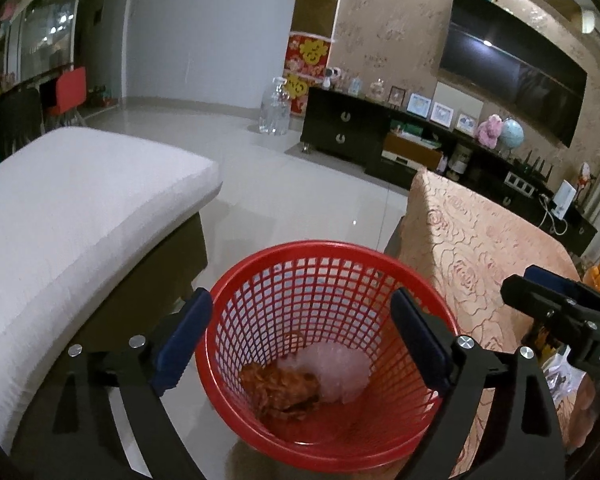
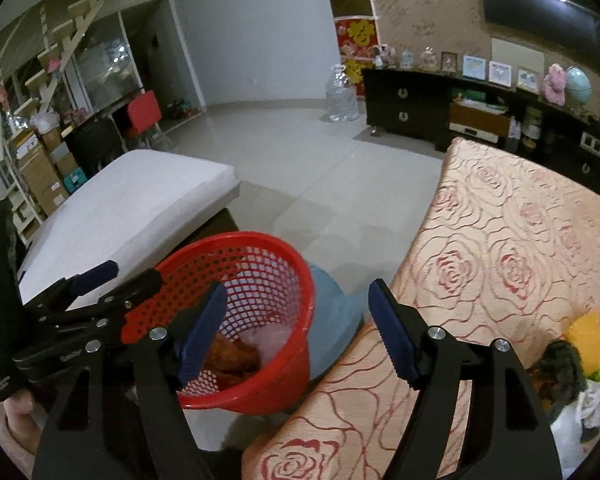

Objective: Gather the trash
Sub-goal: 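Move both tools back over the trash on the table, then grasp the white cat-printed snack bag with the left tool, then grasp the grey mesh cloth with the right tool while the left tool holds the snack bag, then carry the snack bag and grey mesh cloth over the wastebasket with both tools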

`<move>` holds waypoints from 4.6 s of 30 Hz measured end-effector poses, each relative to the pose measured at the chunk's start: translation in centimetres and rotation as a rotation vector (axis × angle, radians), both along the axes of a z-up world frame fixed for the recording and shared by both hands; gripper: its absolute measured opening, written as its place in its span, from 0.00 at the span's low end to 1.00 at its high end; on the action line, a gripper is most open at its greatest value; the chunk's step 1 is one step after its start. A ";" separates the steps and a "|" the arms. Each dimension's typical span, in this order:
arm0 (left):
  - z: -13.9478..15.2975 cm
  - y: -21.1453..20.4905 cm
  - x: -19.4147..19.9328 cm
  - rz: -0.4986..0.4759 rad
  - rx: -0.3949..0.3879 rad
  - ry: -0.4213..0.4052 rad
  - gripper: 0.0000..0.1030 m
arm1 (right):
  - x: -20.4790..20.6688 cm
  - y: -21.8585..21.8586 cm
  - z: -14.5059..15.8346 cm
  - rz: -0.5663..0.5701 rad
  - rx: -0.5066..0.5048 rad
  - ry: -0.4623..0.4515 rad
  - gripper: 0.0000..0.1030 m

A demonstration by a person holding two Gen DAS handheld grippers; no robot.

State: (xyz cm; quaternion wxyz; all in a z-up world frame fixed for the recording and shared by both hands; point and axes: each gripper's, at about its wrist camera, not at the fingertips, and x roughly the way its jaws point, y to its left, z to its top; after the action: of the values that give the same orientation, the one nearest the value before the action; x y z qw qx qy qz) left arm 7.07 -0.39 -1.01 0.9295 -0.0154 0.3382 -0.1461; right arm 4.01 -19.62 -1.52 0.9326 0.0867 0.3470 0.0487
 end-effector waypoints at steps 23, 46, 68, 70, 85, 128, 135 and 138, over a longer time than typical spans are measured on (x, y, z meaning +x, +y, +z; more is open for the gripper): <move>0.6 -6.2 -3.3 -0.157 0.037 -0.090 0.86 | -11.0 -12.9 1.3 -0.405 -0.138 -0.061 0.78; -5.4 -21.5 -11.3 -0.572 0.121 0.029 0.86 | -18.6 -22.4 -2.2 -0.689 -0.025 0.014 0.78; -11.2 -31.6 -12.4 -0.744 0.087 0.212 0.83 | -19.8 -24.4 -3.1 -0.732 0.023 0.042 0.78; -11.8 -31.4 -11.7 -0.736 0.063 0.245 0.72 | -19.8 -24.4 -3.2 -0.733 0.023 0.046 0.78; -9.7 -26.1 -10.3 -0.662 0.007 0.216 0.61 | -19.4 -25.7 -4.6 -0.742 0.084 0.060 0.78; -1.6 -18.8 -8.6 -0.459 -0.033 -0.053 0.61 | -14.6 -21.1 -3.7 -0.566 -0.013 -0.013 0.37; 0.5 -16.2 -7.4 -0.378 -0.028 -0.103 0.61 | -14.1 -19.1 -1.8 -0.522 -0.026 -0.059 0.37; 1.8 -14.6 -6.7 -0.339 -0.022 -0.126 0.61 | -13.7 -18.2 -1.0 -0.500 -0.030 -0.079 0.37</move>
State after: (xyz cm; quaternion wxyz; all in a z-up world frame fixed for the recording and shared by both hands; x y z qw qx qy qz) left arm 0.37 -14.95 0.80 0.9108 0.0410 0.2752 -0.3049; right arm -9.66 -37.81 -2.53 0.9297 0.1538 0.2785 -0.1854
